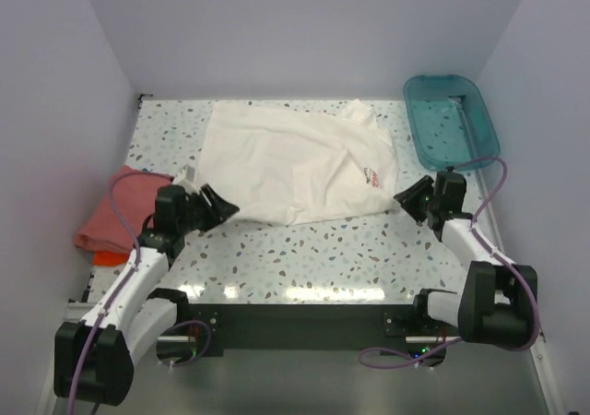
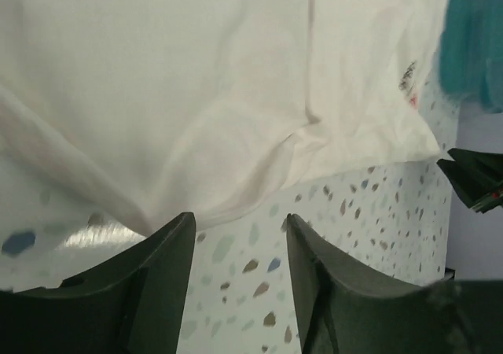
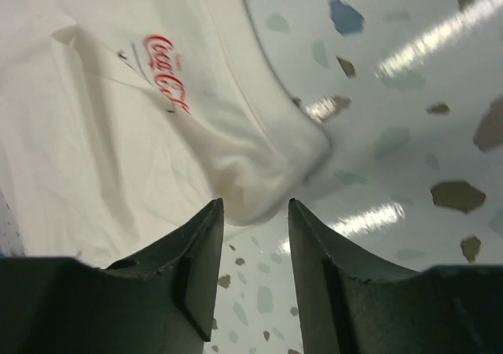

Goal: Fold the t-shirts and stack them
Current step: Flatten the tshirt out

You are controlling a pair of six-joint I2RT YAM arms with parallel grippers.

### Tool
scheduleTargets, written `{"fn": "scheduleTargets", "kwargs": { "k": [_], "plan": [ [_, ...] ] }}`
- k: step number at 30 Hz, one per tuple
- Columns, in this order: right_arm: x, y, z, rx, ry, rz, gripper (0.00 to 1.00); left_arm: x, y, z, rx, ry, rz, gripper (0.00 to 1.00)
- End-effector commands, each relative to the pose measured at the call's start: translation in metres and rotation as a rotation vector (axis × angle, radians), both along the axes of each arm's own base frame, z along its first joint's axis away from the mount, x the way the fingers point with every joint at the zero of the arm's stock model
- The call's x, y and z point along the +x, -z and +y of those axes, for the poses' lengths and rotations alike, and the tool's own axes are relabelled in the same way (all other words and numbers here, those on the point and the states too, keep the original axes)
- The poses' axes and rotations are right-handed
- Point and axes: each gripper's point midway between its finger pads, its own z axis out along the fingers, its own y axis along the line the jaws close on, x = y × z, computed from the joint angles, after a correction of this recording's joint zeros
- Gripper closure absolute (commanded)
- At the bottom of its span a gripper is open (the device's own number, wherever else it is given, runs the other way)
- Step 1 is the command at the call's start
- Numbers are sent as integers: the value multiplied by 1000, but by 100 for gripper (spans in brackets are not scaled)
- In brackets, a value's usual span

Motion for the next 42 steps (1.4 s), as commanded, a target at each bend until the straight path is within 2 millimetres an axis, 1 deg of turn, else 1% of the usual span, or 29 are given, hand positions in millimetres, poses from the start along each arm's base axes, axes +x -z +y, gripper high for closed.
{"fn": "scheduleTargets", "kwargs": {
  "k": [1,2,3,4,5,7,8,9,10,11,12,13,14,15,16,17,18,19,20,21,22,23,24,25,27,28,30,34,42],
  "plan": [
    [-13,-8,-1,-58,-41,-58,56,-28,35,0,-21,-41,44,44],
    [-25,-1,-1,-67,-49,-4,50,-32,43,4,-2,-55,62,39],
    [-29,-3,-2,-83,-61,-1,47,-41,52,11,30,-74,115,37],
    [-27,-13,-4,-130,-78,-18,44,-40,51,19,62,-115,116,37],
    [-34,-18,-5,-157,-84,-2,41,-36,38,24,73,-140,92,37],
    [-30,-38,-3,-248,-118,-33,38,-41,40,41,120,-237,136,38],
    [-31,-38,-1,-280,-130,-16,38,-39,35,46,128,-266,137,39],
    [-23,-50,9,-308,-156,-44,38,-43,39,52,133,-311,175,39],
    [-20,-53,23,-374,-182,-50,38,-41,41,64,169,-378,187,42],
    [-12,-45,32,-395,-205,-23,38,-39,40,70,184,-412,191,44],
    [0,-57,45,-403,-225,-52,38,-37,41,79,203,-463,201,44],
    [6,-56,66,-411,-279,-60,38,-36,47,82,222,-479,235,45],
    [18,-34,75,-442,-297,-6,38,-32,42,84,230,-491,236,46],
    [27,-30,85,-457,-316,1,38,-30,42,85,240,-502,248,46],
    [43,-40,103,-468,-344,-26,38,-29,49,90,267,-519,281,46],
    [53,-36,110,-483,-351,-14,39,-26,46,91,276,-529,284,46],
    [61,-9,117,-502,-376,48,39,-25,48,93,286,-535,295,46],
    [77,-21,129,-502,-381,16,39,-24,51,97,309,-548,307,46],
    [84,-16,133,-509,-384,26,39,-23,50,99,317,-558,308,46],
    [99,-21,137,-518,-370,12,39,-22,51,100,322,-566,306,46],
    [104,-3,138,-533,-374,51,39,-21,51,103,335,-575,306,44],
    [110,1,140,-536,-371,58,39,-19,52,103,337,-579,299,43],
    [122,-5,144,-534,-364,39,39,-18,53,104,339,-580,301,42],
    [125,9,146,-539,-371,65,39,-17,57,104,345,-578,312,39],
    [136,6,153,-521,-365,47,39,-13,61,103,352,-568,318,39],
    [139,14,155,-518,-371,58,39,-11,62,102,352,-567,321,38],
    [146,14,161,-502,-370,53,39,-8,64,101,353,-563,327,38],
    [147,26,162,-498,-371,81,43,1,71,97,337,-560,336,38],
    [149,34,164,-484,-379,91,71,25,81,87,295,-546,329,39]
  ]
}}
